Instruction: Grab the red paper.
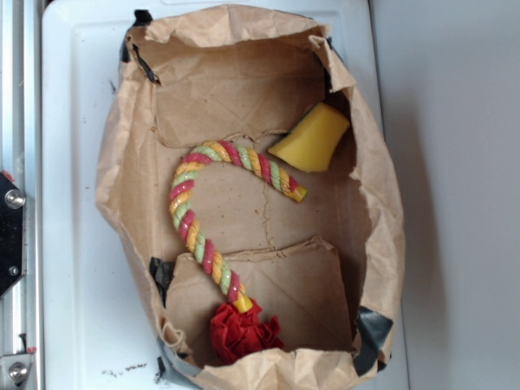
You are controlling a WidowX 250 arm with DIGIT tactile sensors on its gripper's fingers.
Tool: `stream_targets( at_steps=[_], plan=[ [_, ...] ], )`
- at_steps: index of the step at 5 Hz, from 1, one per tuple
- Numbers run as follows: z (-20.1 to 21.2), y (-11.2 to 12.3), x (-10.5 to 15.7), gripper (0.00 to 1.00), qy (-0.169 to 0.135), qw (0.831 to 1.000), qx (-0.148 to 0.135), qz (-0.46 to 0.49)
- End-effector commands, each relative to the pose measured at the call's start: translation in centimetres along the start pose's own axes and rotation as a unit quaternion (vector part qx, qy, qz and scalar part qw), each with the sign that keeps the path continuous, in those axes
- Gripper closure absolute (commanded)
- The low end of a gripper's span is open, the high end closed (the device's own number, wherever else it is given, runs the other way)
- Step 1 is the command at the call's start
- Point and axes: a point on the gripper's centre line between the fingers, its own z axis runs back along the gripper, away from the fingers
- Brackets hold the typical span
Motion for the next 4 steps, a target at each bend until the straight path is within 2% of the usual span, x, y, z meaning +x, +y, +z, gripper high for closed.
stream_targets(
  at_steps=[1, 2, 3, 4],
  plan=[
    [0.0, 0.0, 0.0, 0.00, 0.000, 1.000, 0.000, 0.000],
    [-2.1, 1.1, 4.8, 0.00, 0.013, 0.997, 0.028, 0.069],
    [-3.6, 1.9, 9.6, 0.00, 0.006, 0.994, 0.049, 0.099],
    [-6.2, 1.9, 14.4, 0.00, -0.007, 0.993, 0.081, 0.091]
  ],
)
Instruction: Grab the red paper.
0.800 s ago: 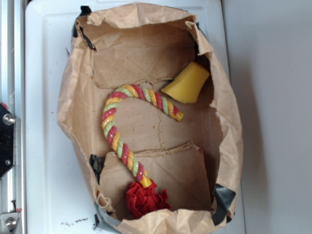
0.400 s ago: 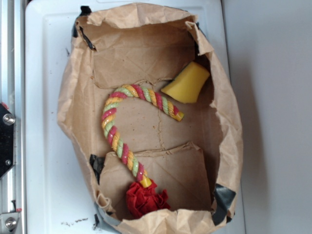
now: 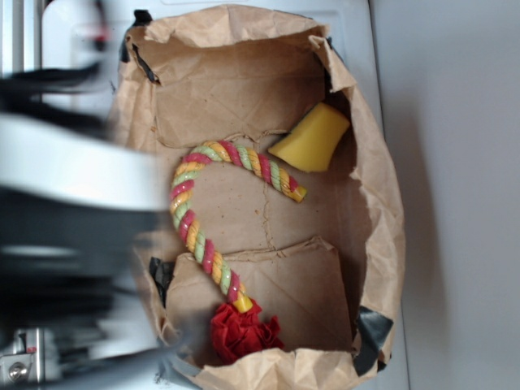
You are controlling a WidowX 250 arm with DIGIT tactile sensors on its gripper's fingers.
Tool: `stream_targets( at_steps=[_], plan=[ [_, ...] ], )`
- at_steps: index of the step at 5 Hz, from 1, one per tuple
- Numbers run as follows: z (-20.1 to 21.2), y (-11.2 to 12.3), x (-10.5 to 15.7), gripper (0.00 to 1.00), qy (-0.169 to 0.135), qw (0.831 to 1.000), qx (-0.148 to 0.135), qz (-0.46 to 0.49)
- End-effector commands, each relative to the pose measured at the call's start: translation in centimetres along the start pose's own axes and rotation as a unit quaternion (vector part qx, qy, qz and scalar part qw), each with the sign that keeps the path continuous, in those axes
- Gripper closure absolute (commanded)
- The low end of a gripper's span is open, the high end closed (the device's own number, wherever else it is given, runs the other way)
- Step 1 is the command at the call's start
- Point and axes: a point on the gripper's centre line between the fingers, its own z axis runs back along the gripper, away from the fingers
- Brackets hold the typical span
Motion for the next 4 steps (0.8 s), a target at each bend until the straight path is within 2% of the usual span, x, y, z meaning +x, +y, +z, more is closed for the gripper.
stream_targets(
  at_steps=[1, 2, 3, 4],
  plan=[
    [-3.4, -1.0, 7.6, 0.00, -0.077, 0.994, 0.043, -0.069],
    [-5.6, -0.7, 8.4, 0.00, -0.137, 0.972, 0.042, -0.187],
    [-6.6, -0.8, 8.1, 0.00, -0.179, 0.933, 0.058, -0.306],
    [-7.2, -1.2, 7.4, 0.00, -0.183, 0.913, 0.086, -0.354]
  ],
)
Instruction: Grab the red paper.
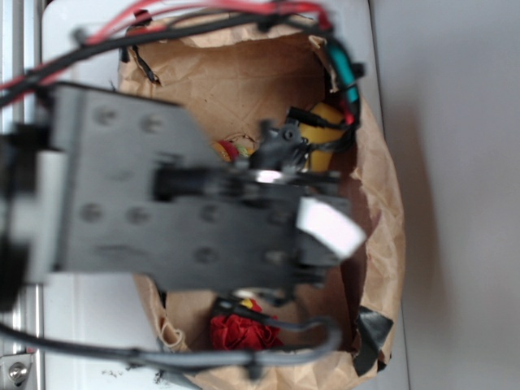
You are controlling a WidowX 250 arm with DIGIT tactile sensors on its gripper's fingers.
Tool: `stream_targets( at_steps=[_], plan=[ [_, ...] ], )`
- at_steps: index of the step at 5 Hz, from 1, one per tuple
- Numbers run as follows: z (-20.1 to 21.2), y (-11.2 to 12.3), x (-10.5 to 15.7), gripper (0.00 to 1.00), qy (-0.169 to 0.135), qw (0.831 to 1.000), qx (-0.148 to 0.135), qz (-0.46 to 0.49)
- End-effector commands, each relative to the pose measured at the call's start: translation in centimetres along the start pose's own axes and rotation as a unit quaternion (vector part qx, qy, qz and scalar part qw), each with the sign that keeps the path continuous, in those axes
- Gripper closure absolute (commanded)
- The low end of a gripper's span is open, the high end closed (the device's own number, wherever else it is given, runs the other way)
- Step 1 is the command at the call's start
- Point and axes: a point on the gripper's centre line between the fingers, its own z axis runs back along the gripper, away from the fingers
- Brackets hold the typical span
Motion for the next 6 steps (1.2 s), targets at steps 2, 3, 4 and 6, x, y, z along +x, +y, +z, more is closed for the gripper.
stream_targets(
  at_steps=[2, 3, 4, 6],
  plan=[
    [1.5, 0.4, 0.8, 0.00, -0.007, 0.999, 0.024, -0.038],
    [1.5, 0.4, 0.8, 0.00, -0.007, 0.999, 0.024, -0.038],
    [1.5, 0.4, 0.8, 0.00, -0.007, 0.999, 0.024, -0.038],
    [1.5, 1.1, 0.6, 0.00, -0.113, 0.975, -0.104, -0.161]
  ],
)
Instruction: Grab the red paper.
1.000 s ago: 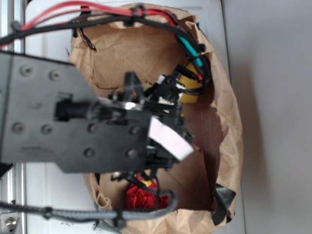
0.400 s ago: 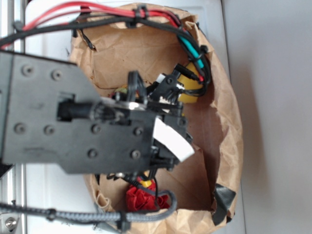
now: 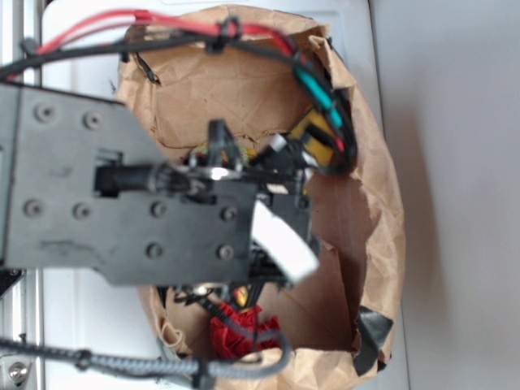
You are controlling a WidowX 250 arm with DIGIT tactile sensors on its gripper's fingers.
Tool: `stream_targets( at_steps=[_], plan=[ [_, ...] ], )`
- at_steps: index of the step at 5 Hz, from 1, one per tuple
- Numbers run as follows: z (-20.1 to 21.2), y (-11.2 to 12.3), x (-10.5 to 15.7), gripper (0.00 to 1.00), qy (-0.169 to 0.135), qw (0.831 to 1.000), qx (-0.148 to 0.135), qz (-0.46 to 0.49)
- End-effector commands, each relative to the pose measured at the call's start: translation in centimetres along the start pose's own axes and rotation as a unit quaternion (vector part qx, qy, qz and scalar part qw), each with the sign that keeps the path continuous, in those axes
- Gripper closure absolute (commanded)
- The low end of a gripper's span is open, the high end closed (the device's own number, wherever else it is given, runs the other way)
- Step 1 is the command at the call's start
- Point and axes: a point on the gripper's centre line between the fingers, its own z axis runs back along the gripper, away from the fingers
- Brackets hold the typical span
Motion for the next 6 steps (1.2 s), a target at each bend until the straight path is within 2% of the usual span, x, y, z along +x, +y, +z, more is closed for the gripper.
stream_targets(
  at_steps=[1, 2, 3, 4, 6],
  plan=[
    [0.9, 3.3, -0.9, 0.00, -0.118, 0.982, -0.123, -0.079],
    [0.1, 3.8, -0.4, 0.00, -0.123, 0.974, -0.137, -0.131],
    [0.0, 3.1, 0.3, 0.00, -0.121, 0.971, -0.121, -0.167],
    [0.8, 1.0, 1.4, 0.00, -0.114, 0.967, -0.098, -0.207],
    [2.0, -1.2, 2.0, 0.00, -0.122, 0.957, -0.112, -0.238]
  ],
)
